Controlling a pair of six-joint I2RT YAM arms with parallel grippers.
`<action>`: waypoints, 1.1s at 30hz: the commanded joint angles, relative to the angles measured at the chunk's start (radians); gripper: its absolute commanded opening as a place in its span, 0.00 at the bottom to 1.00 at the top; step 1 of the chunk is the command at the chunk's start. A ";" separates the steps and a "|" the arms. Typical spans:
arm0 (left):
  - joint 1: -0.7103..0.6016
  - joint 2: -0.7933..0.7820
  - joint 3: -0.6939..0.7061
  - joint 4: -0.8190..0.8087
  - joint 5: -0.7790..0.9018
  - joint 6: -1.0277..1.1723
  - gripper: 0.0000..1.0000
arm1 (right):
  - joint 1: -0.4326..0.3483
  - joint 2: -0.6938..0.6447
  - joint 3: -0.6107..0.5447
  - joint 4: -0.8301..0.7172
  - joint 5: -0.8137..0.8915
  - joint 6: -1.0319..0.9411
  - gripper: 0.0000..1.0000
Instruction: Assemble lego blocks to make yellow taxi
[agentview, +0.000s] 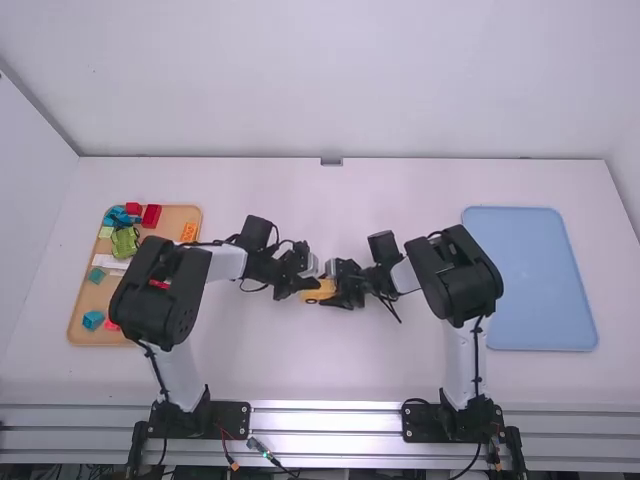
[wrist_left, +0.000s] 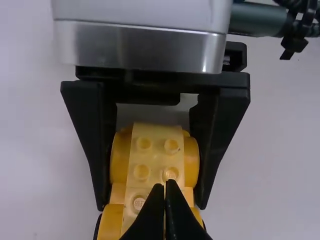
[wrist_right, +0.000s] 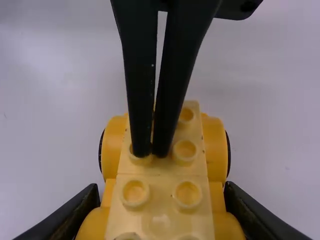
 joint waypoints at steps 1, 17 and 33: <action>0.016 -0.046 0.014 -0.055 -0.050 0.009 0.02 | 0.006 0.002 0.003 -0.007 0.054 0.006 0.47; 0.129 -0.331 0.100 -0.211 -0.230 -0.262 0.99 | 0.007 0.002 0.049 -0.085 0.084 0.006 0.90; 0.333 -0.336 0.103 -0.149 -0.383 -0.929 0.99 | -0.002 -0.161 0.245 -0.809 0.513 -0.114 0.99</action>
